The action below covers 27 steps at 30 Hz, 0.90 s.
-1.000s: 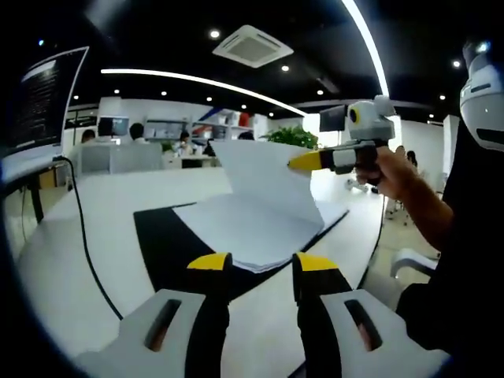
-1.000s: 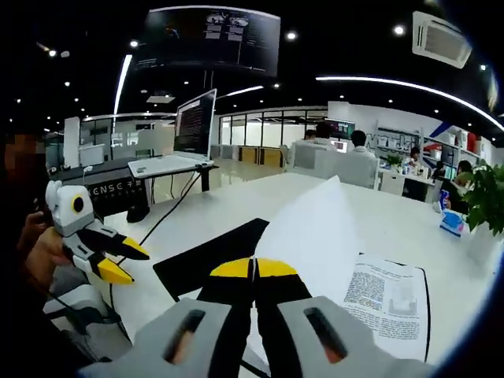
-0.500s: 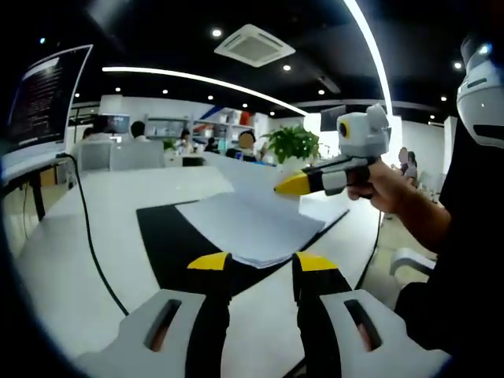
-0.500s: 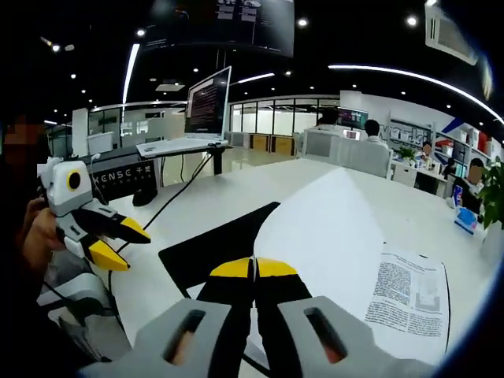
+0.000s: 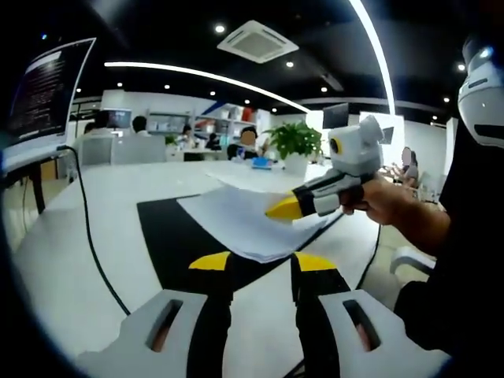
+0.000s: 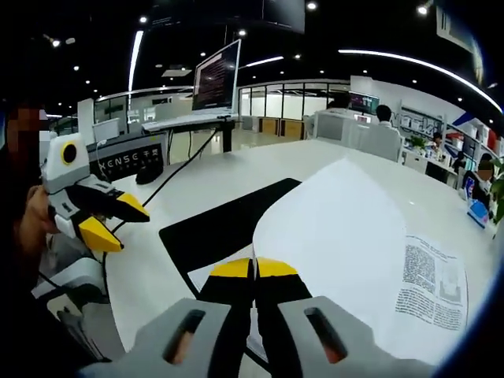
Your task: Flip through the bound document one page at a time
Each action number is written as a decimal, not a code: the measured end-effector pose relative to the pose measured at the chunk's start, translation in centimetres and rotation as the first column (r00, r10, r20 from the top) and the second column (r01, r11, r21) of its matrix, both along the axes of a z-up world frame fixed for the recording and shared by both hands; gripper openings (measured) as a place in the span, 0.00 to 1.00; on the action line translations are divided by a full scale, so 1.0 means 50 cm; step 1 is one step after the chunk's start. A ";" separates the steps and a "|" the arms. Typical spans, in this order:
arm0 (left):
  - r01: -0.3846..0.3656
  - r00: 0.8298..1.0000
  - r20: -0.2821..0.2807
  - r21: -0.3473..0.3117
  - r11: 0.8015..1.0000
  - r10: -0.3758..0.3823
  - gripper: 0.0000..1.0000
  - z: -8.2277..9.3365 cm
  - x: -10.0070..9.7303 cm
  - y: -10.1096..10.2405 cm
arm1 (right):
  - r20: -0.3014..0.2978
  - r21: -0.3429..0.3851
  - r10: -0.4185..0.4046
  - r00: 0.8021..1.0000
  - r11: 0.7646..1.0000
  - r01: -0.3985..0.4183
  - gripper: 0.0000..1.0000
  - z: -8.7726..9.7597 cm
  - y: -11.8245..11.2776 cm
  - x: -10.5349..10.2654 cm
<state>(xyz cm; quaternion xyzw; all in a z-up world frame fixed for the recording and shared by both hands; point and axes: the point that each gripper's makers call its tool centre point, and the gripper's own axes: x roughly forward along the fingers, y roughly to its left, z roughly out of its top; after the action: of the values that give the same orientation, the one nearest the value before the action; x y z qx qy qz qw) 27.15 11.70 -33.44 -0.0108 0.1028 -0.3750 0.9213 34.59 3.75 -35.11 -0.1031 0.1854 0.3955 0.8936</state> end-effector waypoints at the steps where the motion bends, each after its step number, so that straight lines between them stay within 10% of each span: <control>1: 0.000 1.000 -0.002 0.001 1.000 0.000 0.31 -0.002 0.000 -0.001 | -0.009 0.000 0.002 1.000 1.000 -0.002 0.02 -0.004 0.001 -0.001; 27: 0.008 1.000 -0.009 0.001 1.000 -0.008 0.31 -0.004 -0.003 -0.006 | -0.099 0.013 0.009 0.995 1.000 -0.008 0.02 -0.052 0.009 -0.013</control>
<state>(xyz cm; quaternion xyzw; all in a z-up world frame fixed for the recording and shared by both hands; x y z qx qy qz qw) 26.99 11.41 -33.65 -0.0114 0.1072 -0.3785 0.9193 33.92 4.21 -37.69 -0.0783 0.2267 0.4052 0.8822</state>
